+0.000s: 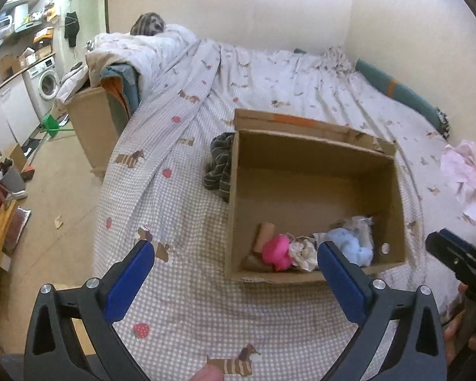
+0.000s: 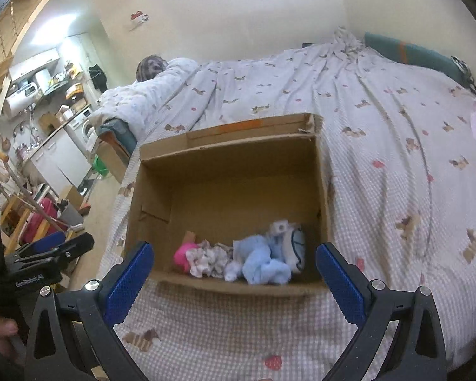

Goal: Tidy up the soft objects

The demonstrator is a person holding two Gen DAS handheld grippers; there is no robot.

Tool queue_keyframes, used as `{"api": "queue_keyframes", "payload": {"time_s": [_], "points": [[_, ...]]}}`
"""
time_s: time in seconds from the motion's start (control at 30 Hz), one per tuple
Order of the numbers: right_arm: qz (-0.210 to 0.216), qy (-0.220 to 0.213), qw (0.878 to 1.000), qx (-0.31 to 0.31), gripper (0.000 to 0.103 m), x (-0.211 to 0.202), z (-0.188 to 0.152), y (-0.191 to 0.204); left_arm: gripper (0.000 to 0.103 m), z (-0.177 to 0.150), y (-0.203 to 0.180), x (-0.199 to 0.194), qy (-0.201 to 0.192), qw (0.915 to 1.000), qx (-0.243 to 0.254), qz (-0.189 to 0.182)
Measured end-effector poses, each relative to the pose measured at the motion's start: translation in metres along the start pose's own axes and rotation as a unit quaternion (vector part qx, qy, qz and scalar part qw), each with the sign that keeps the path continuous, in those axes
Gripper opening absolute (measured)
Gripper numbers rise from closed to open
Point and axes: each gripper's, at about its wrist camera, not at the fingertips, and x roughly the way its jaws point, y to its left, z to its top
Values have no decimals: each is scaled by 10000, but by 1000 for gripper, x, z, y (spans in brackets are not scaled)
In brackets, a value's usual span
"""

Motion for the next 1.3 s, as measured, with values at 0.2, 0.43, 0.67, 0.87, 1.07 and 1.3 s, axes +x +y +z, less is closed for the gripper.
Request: {"api": "queue_keyframes", "payload": {"time_s": [0.2, 0.43, 0.67, 0.87, 1.07, 1.3], "points": [[-71, -50, 9999, 105, 103, -14, -15, -2, 102, -12, -17, -24, -407, 9975, 420, 395], [-443, -130, 9989, 58, 103, -18, -30, 1, 102, -27, -13, -29, -358, 9989, 160, 270], [-607, -86, 9980, -171, 103, -12, -35, 7, 102, -33, -14, -25, -253, 9994, 167, 152], [-705, 1, 9971, -294, 103, -7, -39, 12, 102, -35, -14, -21, -174, 9997, 122, 107], [-761, 38, 9965, -335, 103, -5, -40, 13, 102, -36, -16, -18, -108, 9998, 114, 92], [-772, 52, 9964, -340, 103, -3, -39, 12, 102, -36, -18, -17, -89, 9998, 161, 58]]}}
